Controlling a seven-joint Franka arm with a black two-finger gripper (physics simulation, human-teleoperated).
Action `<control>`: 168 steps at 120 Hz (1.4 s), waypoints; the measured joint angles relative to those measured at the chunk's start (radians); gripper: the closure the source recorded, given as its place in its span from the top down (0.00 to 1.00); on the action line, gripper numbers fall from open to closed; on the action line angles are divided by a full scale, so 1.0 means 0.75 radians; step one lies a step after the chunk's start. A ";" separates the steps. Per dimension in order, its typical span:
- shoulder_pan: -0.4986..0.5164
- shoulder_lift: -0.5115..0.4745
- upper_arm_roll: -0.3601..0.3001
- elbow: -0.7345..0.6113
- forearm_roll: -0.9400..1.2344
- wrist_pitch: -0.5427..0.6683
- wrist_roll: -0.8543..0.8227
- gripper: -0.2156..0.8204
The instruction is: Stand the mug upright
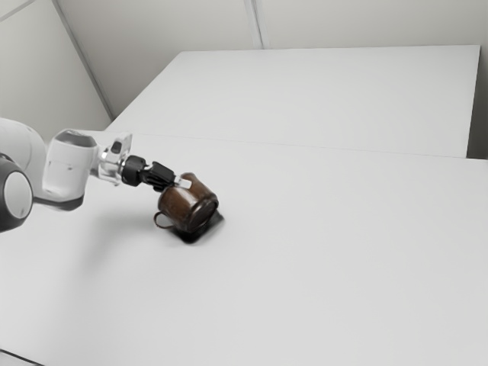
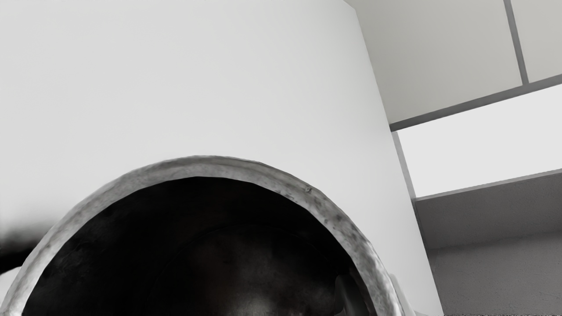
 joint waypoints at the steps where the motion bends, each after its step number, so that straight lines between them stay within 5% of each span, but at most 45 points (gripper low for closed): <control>1: -0.001 -0.003 0.000 0.000 0.003 0.002 -0.001 0.05; 29: -0.076 -0.106 0.000 0.000 0.146 0.130 -0.037 0.04; 66: -0.361 -0.399 0.019 -0.220 0.865 0.700 -0.353 0.04; 93: -0.509 -0.449 0.056 -0.348 1.223 0.954 -0.676 0.04; 168: -0.606 -0.551 0.047 -0.703 1.370 1.323 -1.319 0.04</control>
